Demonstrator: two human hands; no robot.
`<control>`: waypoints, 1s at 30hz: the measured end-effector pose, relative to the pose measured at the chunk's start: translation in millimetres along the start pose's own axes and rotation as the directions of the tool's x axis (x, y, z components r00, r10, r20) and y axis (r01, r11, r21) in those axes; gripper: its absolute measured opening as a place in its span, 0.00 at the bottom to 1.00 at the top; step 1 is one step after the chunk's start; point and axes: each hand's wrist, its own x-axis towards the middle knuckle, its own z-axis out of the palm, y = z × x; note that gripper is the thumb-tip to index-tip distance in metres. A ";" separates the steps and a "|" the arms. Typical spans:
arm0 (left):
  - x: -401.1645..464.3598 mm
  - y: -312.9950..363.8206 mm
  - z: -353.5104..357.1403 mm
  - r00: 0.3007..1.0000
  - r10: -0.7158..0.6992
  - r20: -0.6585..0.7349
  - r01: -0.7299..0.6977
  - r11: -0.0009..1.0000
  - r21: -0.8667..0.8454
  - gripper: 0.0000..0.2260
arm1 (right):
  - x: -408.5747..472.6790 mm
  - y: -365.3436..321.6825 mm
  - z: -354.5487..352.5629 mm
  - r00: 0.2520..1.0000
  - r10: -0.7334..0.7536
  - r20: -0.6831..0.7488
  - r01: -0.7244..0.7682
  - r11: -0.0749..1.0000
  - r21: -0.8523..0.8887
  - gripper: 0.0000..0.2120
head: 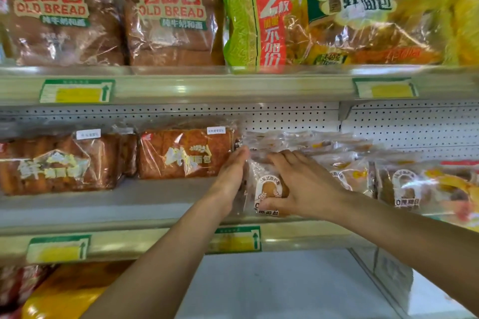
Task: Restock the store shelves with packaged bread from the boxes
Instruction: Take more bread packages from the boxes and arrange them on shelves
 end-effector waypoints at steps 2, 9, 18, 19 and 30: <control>1.1 -0.4 5.1 1.000 -0.002 -0.024 0.002 1.000 -0.021 0.28 | 6.7 0.1 -2.3 1.000 0.016 0.025 -0.015 0.999 -0.031 0.56; 9.7 0.0 14.1 0.993 -0.094 -0.069 0.075 0.968 -0.239 0.16 | 22.2 3.3 -6.6 0.974 0.003 0.226 0.005 0.999 -0.034 0.60; 34.9 4.0 -2.3 0.968 0.171 -0.185 -0.167 0.985 0.037 0.07 | 32.4 11.1 -4.2 0.952 0.021 0.307 -0.016 1.000 -0.019 0.65; 40.1 7.3 -2.7 0.958 0.200 -0.208 -0.194 0.980 0.049 0.06 | 34.5 11.5 -4.0 0.947 0.025 0.320 -0.021 1.000 -0.016 0.65; 83.4 16.0 -10.2 0.996 0.070 -0.061 -0.064 0.994 0.083 0.20 | 46.3 21.3 0.4 0.958 -0.018 0.288 0.026 0.999 -0.025 0.62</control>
